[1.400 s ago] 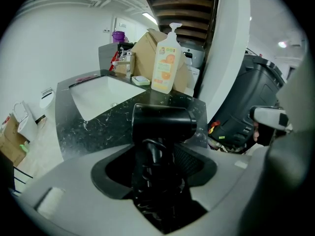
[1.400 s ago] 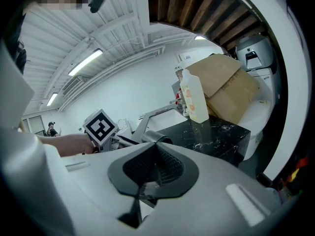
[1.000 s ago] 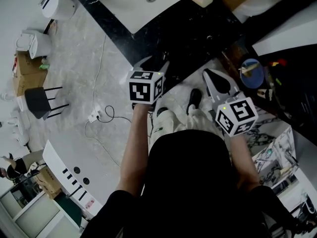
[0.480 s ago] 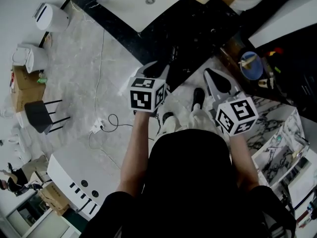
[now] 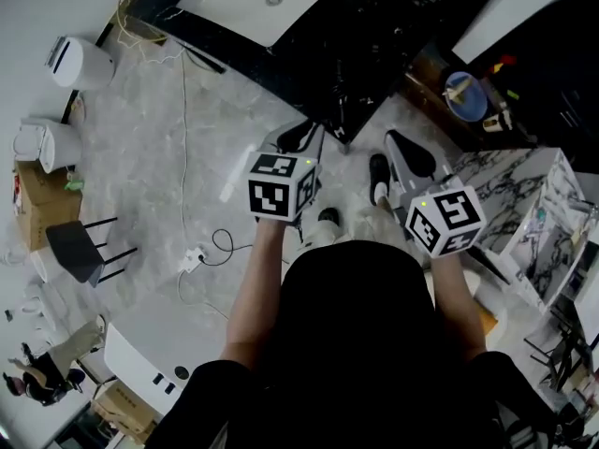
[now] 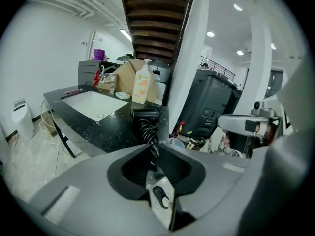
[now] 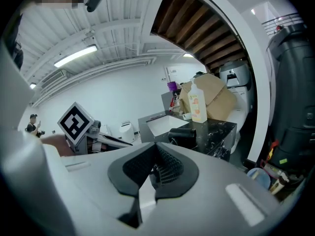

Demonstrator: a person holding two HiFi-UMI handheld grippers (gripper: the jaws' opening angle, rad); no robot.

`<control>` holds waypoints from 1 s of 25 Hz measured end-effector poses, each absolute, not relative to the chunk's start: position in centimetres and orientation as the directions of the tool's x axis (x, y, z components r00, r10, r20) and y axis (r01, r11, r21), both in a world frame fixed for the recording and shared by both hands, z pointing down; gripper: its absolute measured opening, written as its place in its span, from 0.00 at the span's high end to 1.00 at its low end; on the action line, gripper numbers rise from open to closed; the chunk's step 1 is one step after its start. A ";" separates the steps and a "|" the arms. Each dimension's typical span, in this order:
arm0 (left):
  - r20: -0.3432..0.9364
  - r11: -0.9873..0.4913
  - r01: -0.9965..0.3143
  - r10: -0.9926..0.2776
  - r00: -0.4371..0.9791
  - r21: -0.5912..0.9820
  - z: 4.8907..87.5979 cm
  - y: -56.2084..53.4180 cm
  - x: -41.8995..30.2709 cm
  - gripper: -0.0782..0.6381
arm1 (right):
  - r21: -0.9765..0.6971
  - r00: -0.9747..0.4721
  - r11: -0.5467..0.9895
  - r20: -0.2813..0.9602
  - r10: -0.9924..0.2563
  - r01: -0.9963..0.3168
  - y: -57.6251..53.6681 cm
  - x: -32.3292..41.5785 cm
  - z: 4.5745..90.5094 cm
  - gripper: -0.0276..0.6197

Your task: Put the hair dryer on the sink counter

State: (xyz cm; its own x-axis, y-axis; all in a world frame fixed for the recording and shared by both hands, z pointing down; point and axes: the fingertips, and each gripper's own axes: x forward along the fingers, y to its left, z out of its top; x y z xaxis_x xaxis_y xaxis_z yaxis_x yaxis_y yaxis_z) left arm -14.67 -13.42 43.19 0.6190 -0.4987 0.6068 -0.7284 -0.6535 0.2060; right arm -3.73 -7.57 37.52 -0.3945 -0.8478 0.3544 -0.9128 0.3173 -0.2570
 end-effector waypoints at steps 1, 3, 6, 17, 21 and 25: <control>0.602 -0.663 -0.718 -0.492 0.629 0.209 43.1 -12.8 -15.0 0.83 | -0.253 -0.377 0.300 0.353 -0.857 -0.920 -6.9 -4.1 37.4 0.94; 0.599 -0.688 -0.695 -0.471 0.648 0.211 43.1 -11.3 -15.7 0.83 | -0.249 -0.345 0.269 0.350 -0.871 -0.930 -5.3 -4.8 37.3 0.94; 0.589 -0.724 -0.652 -0.431 0.684 0.227 42.8 -9.2 -16.2 0.84 | -0.246 -0.301 0.224 0.341 -0.891 -0.943 -3.4 -5.5 36.9 0.94; 0.492 -0.782 -0.564 -0.394 0.776 0.265 38.9 -5.4 -16.8 0.89 | -0.187 -0.198 0.142 0.324 -0.925 -0.972 1.1 -6.6 34.9 0.94; 0.467 -0.791 -0.555 -0.402 0.788 0.256 37.9 -4.7 -16.9 0.89 | -0.172 -0.171 0.121 0.312 -0.935 -0.978 2.3 -6.4 34.2 0.95; 0.448 -0.798 -0.546 -0.403 0.798 0.256 37.0 -3.8 -16.4 0.89 | -0.168 -0.159 0.111 0.306 -0.939 -0.980 3.1 -5.8 33.8 0.95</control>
